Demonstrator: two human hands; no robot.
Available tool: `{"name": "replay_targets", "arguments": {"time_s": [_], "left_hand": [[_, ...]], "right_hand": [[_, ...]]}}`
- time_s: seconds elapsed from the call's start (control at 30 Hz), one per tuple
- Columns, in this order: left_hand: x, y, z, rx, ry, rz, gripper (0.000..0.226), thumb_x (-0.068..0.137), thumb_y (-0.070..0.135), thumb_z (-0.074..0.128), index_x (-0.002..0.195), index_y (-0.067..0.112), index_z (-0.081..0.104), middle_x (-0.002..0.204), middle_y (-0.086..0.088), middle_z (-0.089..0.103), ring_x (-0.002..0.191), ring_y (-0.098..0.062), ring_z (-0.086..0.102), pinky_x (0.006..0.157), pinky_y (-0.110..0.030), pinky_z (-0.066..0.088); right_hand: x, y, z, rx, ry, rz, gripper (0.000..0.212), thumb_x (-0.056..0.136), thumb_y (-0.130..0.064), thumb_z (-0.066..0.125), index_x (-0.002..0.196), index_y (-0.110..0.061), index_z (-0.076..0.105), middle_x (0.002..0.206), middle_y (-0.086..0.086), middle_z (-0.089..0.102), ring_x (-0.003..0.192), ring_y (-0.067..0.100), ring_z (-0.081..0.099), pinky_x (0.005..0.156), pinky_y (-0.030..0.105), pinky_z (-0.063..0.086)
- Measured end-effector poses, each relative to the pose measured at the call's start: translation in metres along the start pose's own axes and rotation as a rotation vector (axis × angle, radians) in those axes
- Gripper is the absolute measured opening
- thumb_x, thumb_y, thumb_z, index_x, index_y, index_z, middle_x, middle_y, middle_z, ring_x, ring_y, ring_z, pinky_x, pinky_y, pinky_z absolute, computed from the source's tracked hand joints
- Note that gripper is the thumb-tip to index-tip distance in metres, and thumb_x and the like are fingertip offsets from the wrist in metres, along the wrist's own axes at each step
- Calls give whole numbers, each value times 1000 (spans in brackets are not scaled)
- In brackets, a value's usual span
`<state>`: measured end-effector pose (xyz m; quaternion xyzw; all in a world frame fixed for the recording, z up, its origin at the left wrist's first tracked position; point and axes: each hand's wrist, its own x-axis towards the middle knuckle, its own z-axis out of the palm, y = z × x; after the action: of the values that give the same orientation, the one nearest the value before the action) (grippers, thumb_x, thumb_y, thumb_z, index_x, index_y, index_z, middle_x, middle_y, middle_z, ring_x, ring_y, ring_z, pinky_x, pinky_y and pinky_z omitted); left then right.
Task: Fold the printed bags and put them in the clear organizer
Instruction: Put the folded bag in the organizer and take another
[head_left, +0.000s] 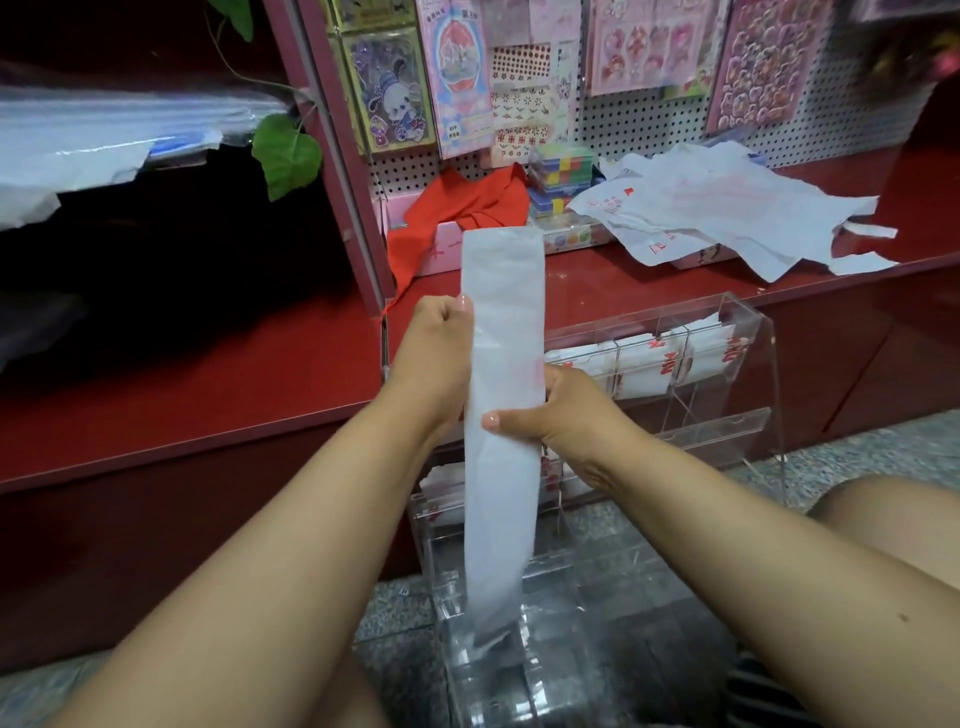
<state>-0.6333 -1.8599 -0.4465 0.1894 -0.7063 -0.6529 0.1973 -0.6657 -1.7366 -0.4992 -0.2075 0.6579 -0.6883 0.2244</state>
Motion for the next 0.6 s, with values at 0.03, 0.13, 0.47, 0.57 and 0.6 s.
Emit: {"name": "replay_targets", "arguments": {"time_s": [0.03,0.13,0.47,0.57,0.6], "left_hand": [[0,2,-3,-19,-18,-14,39,96,41,51,100,2,56,94,-24,63,83,-28,57,87,-62,52],[-12,4,-7,-142,-166,-65,42,98,39,51,95,0,66,91,-14,71,84,-28,66,89,-51,53],[-5,-14,-14,-121,65,90,21,102,19,49,87,18,64,81,0,69,75,-20,65,78,-40,56],[-4,-14,-19,-80,26,139,21,102,18,49,88,18,65,80,2,70,76,-20,65,78,-39,55],[-4,-13,-19,-104,9,140,20,102,18,50,88,17,65,79,2,71,76,-20,66,78,-39,55]], "right_hand": [[0,-1,-2,-8,-9,11,29,71,5,78,95,-10,70,98,7,74,89,23,71,84,39,56],[2,-3,-5,-27,-37,39,29,71,3,78,95,-11,70,97,6,75,89,22,71,85,41,56],[-6,3,-1,-506,-250,139,18,75,-18,81,89,-21,69,94,-1,74,85,15,71,76,31,58],[-4,2,0,-171,-138,32,9,83,-12,72,90,-16,69,89,0,73,77,14,69,70,27,56],[-3,-2,0,-76,-73,4,5,85,-8,69,84,-13,68,81,1,71,68,12,66,62,24,53]]}}
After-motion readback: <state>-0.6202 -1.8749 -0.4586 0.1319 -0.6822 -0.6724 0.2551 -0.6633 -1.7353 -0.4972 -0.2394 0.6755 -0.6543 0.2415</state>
